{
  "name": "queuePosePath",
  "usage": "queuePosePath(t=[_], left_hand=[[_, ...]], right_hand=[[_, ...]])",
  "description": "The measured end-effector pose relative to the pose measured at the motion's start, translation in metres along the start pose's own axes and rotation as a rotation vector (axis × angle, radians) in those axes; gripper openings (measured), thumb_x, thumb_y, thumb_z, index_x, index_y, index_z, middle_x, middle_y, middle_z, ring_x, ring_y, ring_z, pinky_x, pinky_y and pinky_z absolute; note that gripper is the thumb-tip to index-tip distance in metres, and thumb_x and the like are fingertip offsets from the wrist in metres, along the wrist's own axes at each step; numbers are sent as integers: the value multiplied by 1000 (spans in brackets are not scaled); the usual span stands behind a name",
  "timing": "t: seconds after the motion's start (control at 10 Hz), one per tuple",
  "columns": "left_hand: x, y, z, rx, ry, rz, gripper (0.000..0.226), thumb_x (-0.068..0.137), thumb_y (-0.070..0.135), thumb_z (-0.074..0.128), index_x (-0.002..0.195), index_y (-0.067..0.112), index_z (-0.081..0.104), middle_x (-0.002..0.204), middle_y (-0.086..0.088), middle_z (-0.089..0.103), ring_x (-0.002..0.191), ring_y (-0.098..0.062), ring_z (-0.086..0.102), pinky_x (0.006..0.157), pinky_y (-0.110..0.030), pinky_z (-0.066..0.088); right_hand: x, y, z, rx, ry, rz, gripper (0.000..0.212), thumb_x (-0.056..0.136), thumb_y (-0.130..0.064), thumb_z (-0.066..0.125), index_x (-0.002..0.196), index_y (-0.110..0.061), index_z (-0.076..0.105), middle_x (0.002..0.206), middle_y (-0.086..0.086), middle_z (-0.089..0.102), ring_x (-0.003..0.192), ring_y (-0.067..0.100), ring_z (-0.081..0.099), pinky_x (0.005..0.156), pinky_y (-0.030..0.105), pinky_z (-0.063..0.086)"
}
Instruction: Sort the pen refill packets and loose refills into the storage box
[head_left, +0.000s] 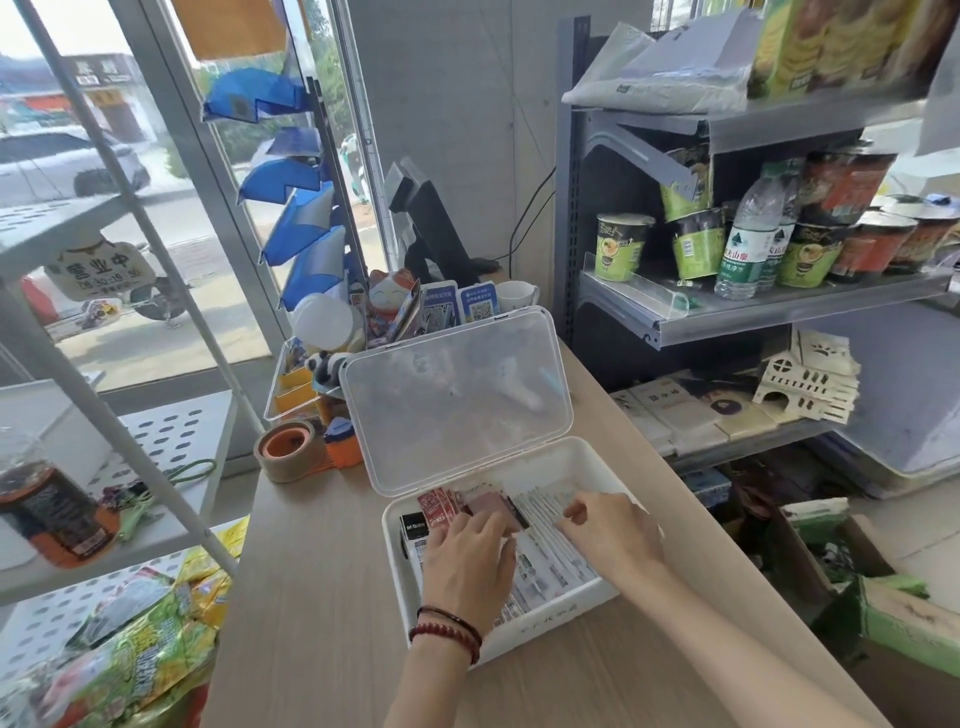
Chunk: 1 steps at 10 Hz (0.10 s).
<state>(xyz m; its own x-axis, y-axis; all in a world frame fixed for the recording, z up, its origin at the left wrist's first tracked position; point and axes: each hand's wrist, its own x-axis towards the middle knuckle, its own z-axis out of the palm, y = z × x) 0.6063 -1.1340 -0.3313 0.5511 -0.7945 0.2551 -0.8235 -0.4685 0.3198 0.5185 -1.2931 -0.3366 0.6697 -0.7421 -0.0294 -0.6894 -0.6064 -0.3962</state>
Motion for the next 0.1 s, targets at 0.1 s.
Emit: queuePosePath(t=[0.1], left_hand=[[-31,10,6,-160,59,172,24,82,22,58,91,44,55,80,29,60,73,10,57,71,-13,52]], right_hand=[[-22,8,4,50,364,-338,25,92,-40,48,81,-30,68,71,-15,64,67,7,60,47,13,37]])
